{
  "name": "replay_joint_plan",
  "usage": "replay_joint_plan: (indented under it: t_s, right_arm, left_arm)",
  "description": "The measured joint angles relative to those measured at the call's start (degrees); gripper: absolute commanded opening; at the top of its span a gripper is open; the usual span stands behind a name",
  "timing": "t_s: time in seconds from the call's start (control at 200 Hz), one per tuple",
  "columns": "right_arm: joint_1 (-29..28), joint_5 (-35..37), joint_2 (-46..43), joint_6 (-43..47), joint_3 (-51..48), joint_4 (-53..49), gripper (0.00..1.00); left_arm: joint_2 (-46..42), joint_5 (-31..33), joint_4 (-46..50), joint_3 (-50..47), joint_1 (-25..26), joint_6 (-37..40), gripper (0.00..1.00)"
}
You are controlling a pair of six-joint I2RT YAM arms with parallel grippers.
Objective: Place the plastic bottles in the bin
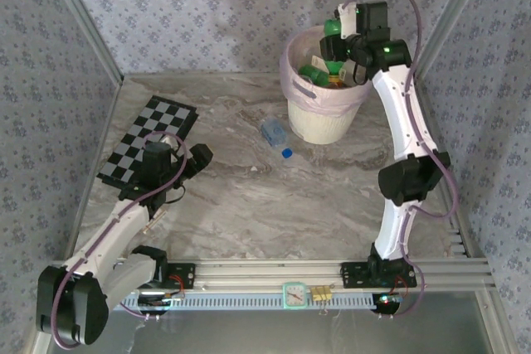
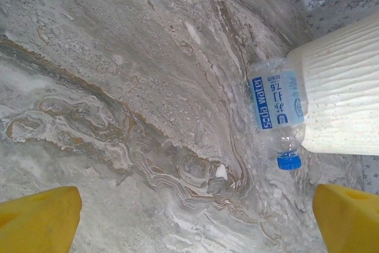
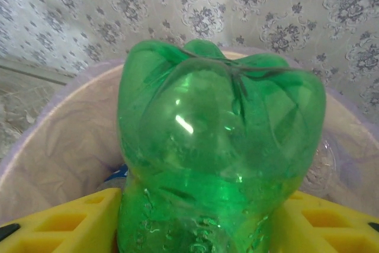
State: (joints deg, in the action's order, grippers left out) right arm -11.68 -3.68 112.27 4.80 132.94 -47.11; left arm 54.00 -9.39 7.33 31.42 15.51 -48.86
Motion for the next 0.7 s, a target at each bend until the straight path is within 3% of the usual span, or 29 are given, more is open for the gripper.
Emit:
replay_joint_plan:
  t_s: [0.285,0.545,0.7]
  right_arm:
    - [-2.2,5.8,3.6,3.0,5.6,-5.7,0.84]
    - [-5.6,10.6,2.3,5.8,7.3,-5.8,0.87]
    - [-9.0,11.5,-5.5,6.8,-1.3,-2.6,0.88]
  left_arm:
    - [-0.5,0.4,1.0,0.0,0.0,0.0,1.00]
    - [-2.4,2.3,2.0,-0.1,0.0,0.0,1.00]
    - [-2.9,4.4,2.2,-0.1,0.0,-0.1,1.00]
